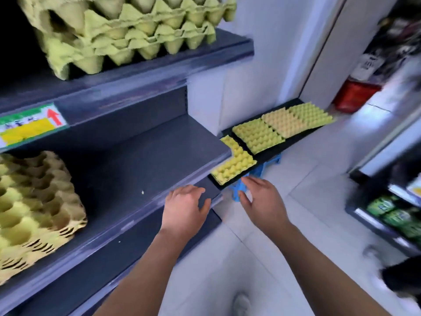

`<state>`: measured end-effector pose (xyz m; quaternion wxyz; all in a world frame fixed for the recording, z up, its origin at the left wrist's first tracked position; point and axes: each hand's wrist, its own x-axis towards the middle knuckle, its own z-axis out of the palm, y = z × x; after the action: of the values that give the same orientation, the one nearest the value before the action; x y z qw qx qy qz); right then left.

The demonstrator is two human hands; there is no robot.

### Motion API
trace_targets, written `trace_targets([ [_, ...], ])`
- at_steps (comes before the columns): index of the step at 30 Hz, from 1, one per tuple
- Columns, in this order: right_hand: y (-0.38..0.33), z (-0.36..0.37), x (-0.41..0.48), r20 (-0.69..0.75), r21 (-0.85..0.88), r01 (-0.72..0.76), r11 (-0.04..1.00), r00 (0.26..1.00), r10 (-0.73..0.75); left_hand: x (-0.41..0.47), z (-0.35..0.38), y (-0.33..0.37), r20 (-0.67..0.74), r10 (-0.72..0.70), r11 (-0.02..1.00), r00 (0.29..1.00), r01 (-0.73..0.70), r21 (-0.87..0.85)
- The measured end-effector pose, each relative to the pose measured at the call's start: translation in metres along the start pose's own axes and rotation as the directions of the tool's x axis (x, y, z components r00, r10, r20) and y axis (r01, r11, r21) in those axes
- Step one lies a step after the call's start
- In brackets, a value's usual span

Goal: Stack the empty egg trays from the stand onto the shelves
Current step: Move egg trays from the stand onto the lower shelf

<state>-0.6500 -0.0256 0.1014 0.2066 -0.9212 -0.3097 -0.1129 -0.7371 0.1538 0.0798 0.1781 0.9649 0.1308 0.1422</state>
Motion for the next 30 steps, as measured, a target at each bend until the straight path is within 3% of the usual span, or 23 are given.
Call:
trace_targets([
  [5,0.112,-0.019,0.034,-0.012,-0.048,-0.069,0.996,0.998,0.069,0.078,0.054,0.081,0.026,0.034,0.998,0.999,-0.032,-0.051],
  [13,0.245,-0.008,0.097,0.121,-0.035,-0.187,0.982,0.974,0.190,0.176,0.133,0.149,0.132,-0.061,0.992,0.989,0.074,-0.099],
  [21,0.322,0.024,0.195,0.209,0.005,-0.221,0.975,0.954,0.215,0.289,0.194,0.162,0.241,-0.123,0.986,0.963,0.145,-0.077],
  [30,0.378,0.067,0.300,0.348,0.077,-0.219,0.973,0.920,0.180,0.382,0.245,0.156,0.351,-0.283,0.955,0.893,0.298,0.012],
])
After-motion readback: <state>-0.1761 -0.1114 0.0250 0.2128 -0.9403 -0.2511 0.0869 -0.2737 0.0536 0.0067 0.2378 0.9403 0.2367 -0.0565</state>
